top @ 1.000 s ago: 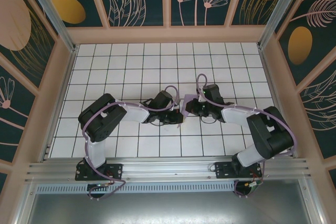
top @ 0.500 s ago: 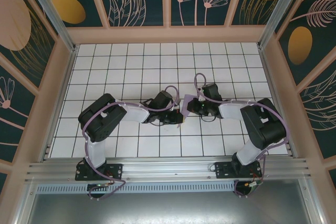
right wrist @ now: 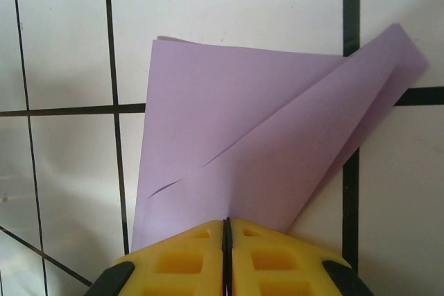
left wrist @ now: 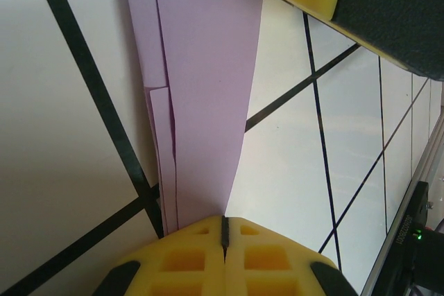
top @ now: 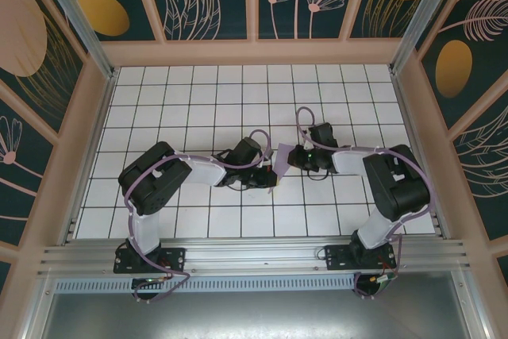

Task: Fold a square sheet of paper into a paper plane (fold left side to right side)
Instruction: Fold the wing for the fifth time at the center of the table.

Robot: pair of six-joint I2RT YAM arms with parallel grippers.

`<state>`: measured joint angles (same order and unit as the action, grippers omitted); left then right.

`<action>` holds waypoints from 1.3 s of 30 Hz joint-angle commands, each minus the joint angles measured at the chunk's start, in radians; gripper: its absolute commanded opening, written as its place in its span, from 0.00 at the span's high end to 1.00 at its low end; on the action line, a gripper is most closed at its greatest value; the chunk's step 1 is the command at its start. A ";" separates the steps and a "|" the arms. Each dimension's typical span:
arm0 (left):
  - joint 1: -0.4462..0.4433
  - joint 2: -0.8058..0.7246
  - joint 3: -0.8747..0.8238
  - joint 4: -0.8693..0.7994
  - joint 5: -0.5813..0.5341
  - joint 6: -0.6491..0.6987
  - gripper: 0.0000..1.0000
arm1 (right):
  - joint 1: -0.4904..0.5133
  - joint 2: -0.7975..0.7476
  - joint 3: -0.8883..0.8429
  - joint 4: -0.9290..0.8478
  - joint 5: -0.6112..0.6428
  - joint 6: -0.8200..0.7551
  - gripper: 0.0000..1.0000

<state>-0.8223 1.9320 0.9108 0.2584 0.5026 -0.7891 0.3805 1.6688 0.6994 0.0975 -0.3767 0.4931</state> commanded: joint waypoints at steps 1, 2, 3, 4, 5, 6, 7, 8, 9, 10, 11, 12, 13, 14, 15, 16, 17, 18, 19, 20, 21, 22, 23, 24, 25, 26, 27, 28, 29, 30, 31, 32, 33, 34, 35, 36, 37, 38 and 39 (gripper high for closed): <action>-0.012 0.060 -0.022 -0.114 -0.060 0.028 0.94 | -0.031 0.044 0.038 -0.032 0.058 -0.042 0.90; -0.014 0.060 -0.022 -0.116 -0.061 0.029 0.94 | -0.036 0.047 0.044 -0.036 0.060 -0.044 0.90; -0.013 0.060 -0.022 -0.116 -0.062 0.029 0.94 | -0.042 0.052 0.048 -0.038 0.058 -0.047 0.90; -0.013 0.061 -0.023 -0.117 -0.062 0.031 0.94 | -0.047 0.054 0.053 -0.040 0.057 -0.050 0.90; -0.013 0.060 -0.021 -0.118 -0.063 0.030 0.94 | -0.053 0.056 0.057 -0.042 0.058 -0.052 0.90; -0.012 0.061 -0.022 -0.118 -0.062 0.031 0.94 | -0.058 0.059 0.062 -0.043 0.054 -0.055 0.90; -0.014 0.060 -0.023 -0.119 -0.064 0.031 0.94 | -0.062 0.062 0.068 -0.046 0.053 -0.058 0.90; -0.014 0.061 -0.022 -0.120 -0.063 0.031 0.94 | -0.066 0.065 0.075 -0.049 0.053 -0.062 0.90; -0.014 0.062 -0.022 -0.119 -0.064 0.032 0.94 | -0.070 0.069 0.082 -0.054 0.052 -0.066 0.90; -0.013 0.064 -0.020 -0.120 -0.064 0.033 0.94 | -0.075 0.073 0.089 -0.060 0.051 -0.069 0.90; -0.013 0.065 -0.020 -0.120 -0.065 0.032 0.94 | -0.080 0.077 0.095 -0.062 0.051 -0.071 0.90; -0.012 0.065 -0.020 -0.121 -0.064 0.032 0.94 | -0.087 0.080 0.100 -0.064 0.048 -0.072 0.90; -0.012 0.065 -0.020 -0.121 -0.064 0.032 0.94 | -0.093 0.085 0.104 -0.066 0.048 -0.072 0.90; -0.013 0.065 -0.020 -0.122 -0.064 0.034 0.94 | -0.100 0.088 0.107 -0.067 0.047 -0.074 0.90; -0.013 0.065 -0.020 -0.122 -0.064 0.034 0.94 | -0.108 0.094 0.112 -0.068 0.045 -0.076 0.90; -0.013 0.065 -0.018 -0.122 -0.064 0.034 0.94 | -0.114 0.098 0.118 -0.070 0.045 -0.077 0.90; -0.013 0.065 -0.018 -0.122 -0.065 0.034 0.94 | -0.120 0.101 0.121 -0.071 0.043 -0.079 0.90; -0.013 0.065 -0.019 -0.122 -0.064 0.034 0.94 | -0.127 0.104 0.124 -0.071 0.039 -0.081 0.90; -0.014 0.065 -0.018 -0.124 -0.064 0.033 0.94 | -0.134 0.104 0.128 -0.070 0.036 -0.083 0.90; -0.013 0.065 -0.018 -0.124 -0.064 0.035 0.94 | -0.138 0.106 0.131 -0.068 0.031 -0.084 0.90; -0.014 0.066 -0.018 -0.125 -0.064 0.035 0.94 | -0.142 0.109 0.137 -0.069 0.029 -0.087 0.90; -0.014 0.066 -0.016 -0.125 -0.065 0.035 0.94 | -0.148 0.113 0.143 -0.071 0.028 -0.090 0.89; -0.013 0.066 -0.016 -0.125 -0.064 0.034 0.94 | -0.154 0.120 0.149 -0.074 0.028 -0.094 0.90; -0.014 0.067 -0.016 -0.126 -0.065 0.035 0.94 | -0.159 0.126 0.157 -0.080 0.028 -0.097 0.90; -0.013 0.068 -0.016 -0.125 -0.064 0.035 0.94 | -0.166 0.132 0.163 -0.080 0.026 -0.097 0.90; -0.013 0.067 -0.016 -0.124 -0.064 0.035 0.94 | -0.171 0.133 0.166 -0.078 0.022 -0.098 0.90; -0.013 0.068 -0.016 -0.125 -0.063 0.035 0.94 | -0.179 0.139 0.171 -0.077 0.016 -0.099 0.90; -0.013 0.067 -0.016 -0.125 -0.063 0.035 0.94 | -0.188 0.142 0.175 -0.075 0.009 -0.099 0.89; -0.013 0.067 -0.016 -0.124 -0.062 0.036 0.94 | -0.192 0.146 0.182 -0.075 0.006 -0.100 0.90; -0.013 0.068 -0.016 -0.125 -0.062 0.036 0.94 | -0.197 0.151 0.189 -0.080 0.006 -0.103 0.90; -0.013 0.067 -0.016 -0.125 -0.062 0.035 0.94 | -0.203 0.156 0.198 -0.082 0.007 -0.106 0.89; -0.013 0.067 -0.016 -0.125 -0.063 0.036 0.94 | -0.208 0.163 0.205 -0.083 0.005 -0.109 0.89; -0.014 0.069 -0.015 -0.126 -0.061 0.037 0.94 | -0.216 0.170 0.213 -0.085 0.007 -0.112 0.89; -0.013 0.070 -0.013 -0.127 -0.062 0.037 0.94 | -0.225 0.178 0.221 -0.087 0.004 -0.116 0.89; -0.013 0.070 -0.014 -0.125 -0.062 0.037 0.94 | -0.233 0.186 0.228 -0.087 0.001 -0.116 0.89; -0.013 0.069 -0.013 -0.125 -0.062 0.036 0.94 | -0.241 0.193 0.234 -0.085 -0.002 -0.117 0.89; -0.013 0.069 -0.014 -0.123 -0.064 0.034 0.94 | -0.250 0.200 0.240 -0.081 -0.008 -0.117 0.89; -0.013 0.069 -0.016 -0.121 -0.064 0.034 0.94 | -0.257 0.206 0.246 -0.079 -0.014 -0.119 0.89; -0.013 0.070 -0.016 -0.120 -0.064 0.034 0.94 | -0.263 0.211 0.254 -0.079 -0.014 -0.120 0.89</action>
<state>-0.8268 1.9434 0.9241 0.2733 0.4782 -0.7849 0.1699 1.8400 0.9146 -0.0090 -0.5037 0.4015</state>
